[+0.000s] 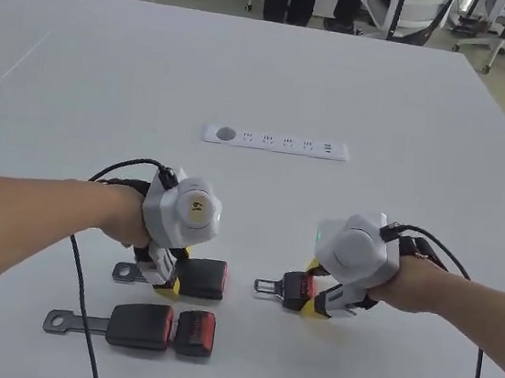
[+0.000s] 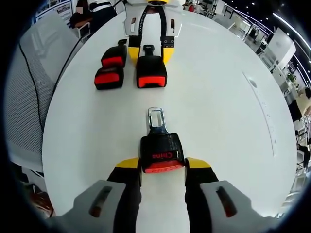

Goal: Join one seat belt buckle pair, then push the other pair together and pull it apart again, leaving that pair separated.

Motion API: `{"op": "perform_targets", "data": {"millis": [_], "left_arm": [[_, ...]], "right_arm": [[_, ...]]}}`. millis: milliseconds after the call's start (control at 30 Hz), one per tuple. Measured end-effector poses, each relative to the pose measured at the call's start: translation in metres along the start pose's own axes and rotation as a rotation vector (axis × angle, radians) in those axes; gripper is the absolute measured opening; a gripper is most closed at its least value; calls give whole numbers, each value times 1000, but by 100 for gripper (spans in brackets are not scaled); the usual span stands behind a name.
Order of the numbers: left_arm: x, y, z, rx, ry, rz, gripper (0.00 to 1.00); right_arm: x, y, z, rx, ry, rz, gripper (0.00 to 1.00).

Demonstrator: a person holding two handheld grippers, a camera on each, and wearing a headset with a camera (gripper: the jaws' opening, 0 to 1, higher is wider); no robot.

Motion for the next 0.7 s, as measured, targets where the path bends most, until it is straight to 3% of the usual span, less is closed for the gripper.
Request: {"op": "perform_targets", "data": {"millis": [100, 267, 400, 600, 700], "left_arm": [[-2, 2, 5, -5, 1, 4, 33], [-1, -3, -1, -29, 6, 17, 34], [-2, -3, -1, -49, 27, 7, 40], [-5, -7, 0, -31, 39, -11, 42], [-7, -11, 1, -31, 59, 2, 42]], "right_arm": [[-1, 0, 0, -4, -10, -2, 36], [-3, -2, -1, -3, -12, -6, 38], [-4, -4, 0, 0, -18, -11, 41], [-7, -10, -3, 3, -17, -21, 48], [-8, -12, -8, 12, -8, -13, 51]]}}
Point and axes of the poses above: the centre of the closed fingertips' face, and the gripper's own axes: x roughly forward along the fingers, z roughly to its right, y roughly out of its top, the point moved 9 cm from there along -x, roughly backward along the fingers, and after that the axes turned 13 degrees about y, right-handed, at the moved point
